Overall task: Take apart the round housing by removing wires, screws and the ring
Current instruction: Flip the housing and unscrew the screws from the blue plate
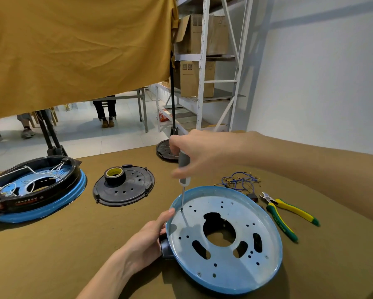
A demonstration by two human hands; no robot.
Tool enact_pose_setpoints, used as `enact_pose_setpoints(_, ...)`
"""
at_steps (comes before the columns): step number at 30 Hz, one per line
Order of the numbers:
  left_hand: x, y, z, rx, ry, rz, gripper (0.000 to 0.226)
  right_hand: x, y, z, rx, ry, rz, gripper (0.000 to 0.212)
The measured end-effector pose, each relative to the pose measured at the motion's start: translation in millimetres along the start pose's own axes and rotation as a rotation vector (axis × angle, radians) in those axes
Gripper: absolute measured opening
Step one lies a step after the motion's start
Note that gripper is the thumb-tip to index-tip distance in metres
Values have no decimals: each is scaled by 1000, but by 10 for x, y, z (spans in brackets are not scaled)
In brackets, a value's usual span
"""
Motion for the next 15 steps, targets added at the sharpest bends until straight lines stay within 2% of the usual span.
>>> enact_pose_setpoints(2, -5, -2, -3, -2, 1, 3, 45, -21, 42, -19, -86, -184, 39, 51)
enact_pose_setpoints(3, -8, -4, -2, 0, 5, 6, 43, -27, 76, -14, -87, -200, 44, 52)
enact_pose_setpoints(6, -20, -15, 3, 2, 9, 17, 38, -56, 133, -13, 38, 50, 30, 26)
enact_pose_setpoints(8, -20, -14, -4, -2, 6, 16, 37, -46, 126, -63, 122, 160, 12, 27)
enact_pose_setpoints(10, -14, -17, -6, -6, 13, 7, 39, -53, 123, -67, 122, 180, 6, 31)
enact_pose_setpoints(13, 1, -3, -22, -18, 24, -5, 47, -75, 120, -9, 15, -70, 69, 47)
enact_pose_setpoints(15, 4, 4, -18, -17, 33, -13, 48, -65, 135, 21, -49, -271, 36, 54)
Point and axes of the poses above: each hand's wrist, its own y-axis towards the middle knuckle, its own z-axis out of the palm, x = y × z, the point moved 4 cm from there along y, towards the middle knuckle, and after that the axes turned 9 degrees about -x, right-handed, at the moved point
